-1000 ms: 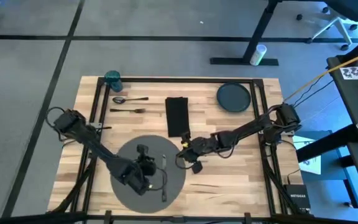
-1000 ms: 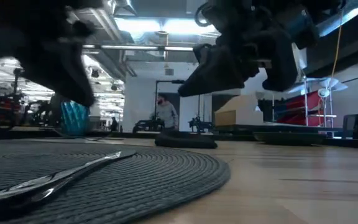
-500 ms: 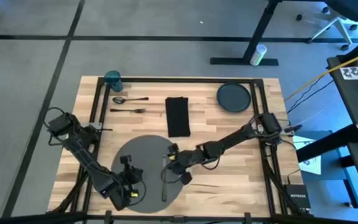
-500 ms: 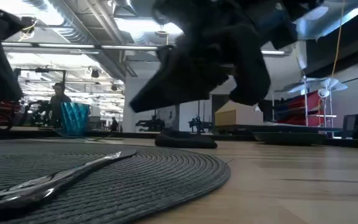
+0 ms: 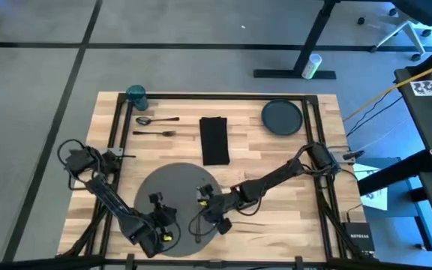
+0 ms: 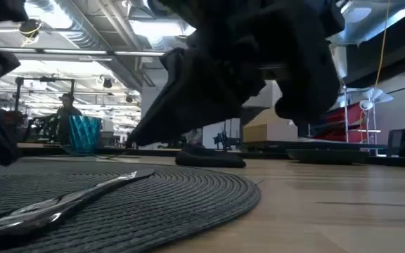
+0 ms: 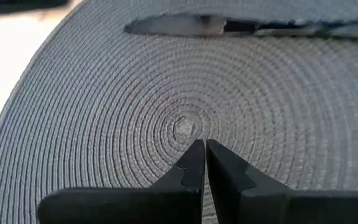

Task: Set table place
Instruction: Adjust the black table mat

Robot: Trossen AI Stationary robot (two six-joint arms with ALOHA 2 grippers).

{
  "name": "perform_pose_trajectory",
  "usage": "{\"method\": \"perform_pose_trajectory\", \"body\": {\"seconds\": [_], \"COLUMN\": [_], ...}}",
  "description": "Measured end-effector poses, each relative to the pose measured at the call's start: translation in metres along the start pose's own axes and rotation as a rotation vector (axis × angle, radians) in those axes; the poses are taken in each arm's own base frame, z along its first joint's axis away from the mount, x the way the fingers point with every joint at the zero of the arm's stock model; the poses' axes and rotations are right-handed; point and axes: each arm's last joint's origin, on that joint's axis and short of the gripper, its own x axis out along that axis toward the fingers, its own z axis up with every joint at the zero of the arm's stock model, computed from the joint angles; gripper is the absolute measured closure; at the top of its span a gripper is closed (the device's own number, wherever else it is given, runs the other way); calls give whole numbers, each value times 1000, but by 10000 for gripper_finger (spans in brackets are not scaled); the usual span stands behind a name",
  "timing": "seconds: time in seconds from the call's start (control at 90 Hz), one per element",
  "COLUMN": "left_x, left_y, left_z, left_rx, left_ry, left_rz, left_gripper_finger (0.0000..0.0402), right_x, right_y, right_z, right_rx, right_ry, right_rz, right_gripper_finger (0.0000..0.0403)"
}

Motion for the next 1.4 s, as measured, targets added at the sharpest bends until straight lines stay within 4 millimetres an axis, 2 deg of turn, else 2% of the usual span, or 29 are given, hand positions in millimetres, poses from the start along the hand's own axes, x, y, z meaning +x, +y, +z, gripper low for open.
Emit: {"method": "perform_pose_trajectory", "body": {"seconds": [0.356,0.589,0.8,1.4], "left_x": [10,14,14,12], "left_y": [-2,0,-1,-3], "left_z": [-1,3,3,1], "left_rx": [-50,-58,-56,-46], "left_ry": [-1,4,0,-2], "left_rz": [16,27,15,6], "left_gripper_finger": [401,401,401,401], "right_x": [0,8,17,16], "right_y": [2,2,-3,-10], "right_z": [2,-6,-14,-22], "right_rx": [54,57,91,129], "right_ry": [-14,17,46,123], "right_rz": [-12,-33,-79,-96], "right_gripper_finger": [403,403,403,403]}}
